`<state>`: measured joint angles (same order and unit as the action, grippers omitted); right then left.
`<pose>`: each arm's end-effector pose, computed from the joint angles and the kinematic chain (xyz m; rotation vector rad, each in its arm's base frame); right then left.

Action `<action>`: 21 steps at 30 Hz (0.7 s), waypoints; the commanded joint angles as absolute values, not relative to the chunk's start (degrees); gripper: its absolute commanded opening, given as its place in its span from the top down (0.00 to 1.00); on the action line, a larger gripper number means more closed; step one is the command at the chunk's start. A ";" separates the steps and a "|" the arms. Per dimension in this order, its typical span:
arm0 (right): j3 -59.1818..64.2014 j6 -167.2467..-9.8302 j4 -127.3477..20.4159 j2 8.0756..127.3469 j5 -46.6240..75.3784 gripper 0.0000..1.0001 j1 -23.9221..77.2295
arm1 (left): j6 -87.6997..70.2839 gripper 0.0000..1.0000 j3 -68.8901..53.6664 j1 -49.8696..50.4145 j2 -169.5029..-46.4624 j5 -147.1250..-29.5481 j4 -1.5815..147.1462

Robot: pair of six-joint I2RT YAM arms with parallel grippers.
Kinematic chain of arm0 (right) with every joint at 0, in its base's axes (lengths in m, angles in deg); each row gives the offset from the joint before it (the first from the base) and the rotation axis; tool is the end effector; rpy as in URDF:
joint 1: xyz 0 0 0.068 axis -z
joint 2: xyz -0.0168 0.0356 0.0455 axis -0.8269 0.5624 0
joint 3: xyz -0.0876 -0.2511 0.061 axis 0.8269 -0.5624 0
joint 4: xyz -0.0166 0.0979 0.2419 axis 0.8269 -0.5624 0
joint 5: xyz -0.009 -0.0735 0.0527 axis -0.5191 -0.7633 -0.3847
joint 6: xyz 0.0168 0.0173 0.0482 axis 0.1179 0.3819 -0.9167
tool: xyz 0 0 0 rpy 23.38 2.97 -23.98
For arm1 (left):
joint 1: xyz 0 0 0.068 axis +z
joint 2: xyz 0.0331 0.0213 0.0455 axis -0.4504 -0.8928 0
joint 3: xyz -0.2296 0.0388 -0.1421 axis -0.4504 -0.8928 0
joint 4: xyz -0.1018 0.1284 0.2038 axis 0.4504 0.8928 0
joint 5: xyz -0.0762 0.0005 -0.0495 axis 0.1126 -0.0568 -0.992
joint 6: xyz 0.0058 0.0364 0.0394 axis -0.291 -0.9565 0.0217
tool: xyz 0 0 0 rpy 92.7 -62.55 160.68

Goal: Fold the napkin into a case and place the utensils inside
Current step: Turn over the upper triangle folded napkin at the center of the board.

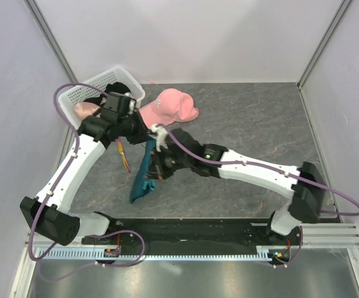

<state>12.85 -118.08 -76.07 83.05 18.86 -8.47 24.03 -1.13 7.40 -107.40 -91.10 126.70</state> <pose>0.1635 0.3562 0.3302 -0.7151 2.3095 1.1587 0.2471 -0.0940 0.3636 -0.4535 2.4831 -0.7178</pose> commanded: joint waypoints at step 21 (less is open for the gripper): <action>-52.65 -127.87 -65.95 49.12 41.37 0.93 20.80 | 31.22 0.98 19.88 -22.62 -152.89 -86.05 98.97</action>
<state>-52.48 -130.76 -55.68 49.31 39.64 21.08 31.68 13.52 -23.18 -151.01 -87.98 109.23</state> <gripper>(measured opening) 0.053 0.025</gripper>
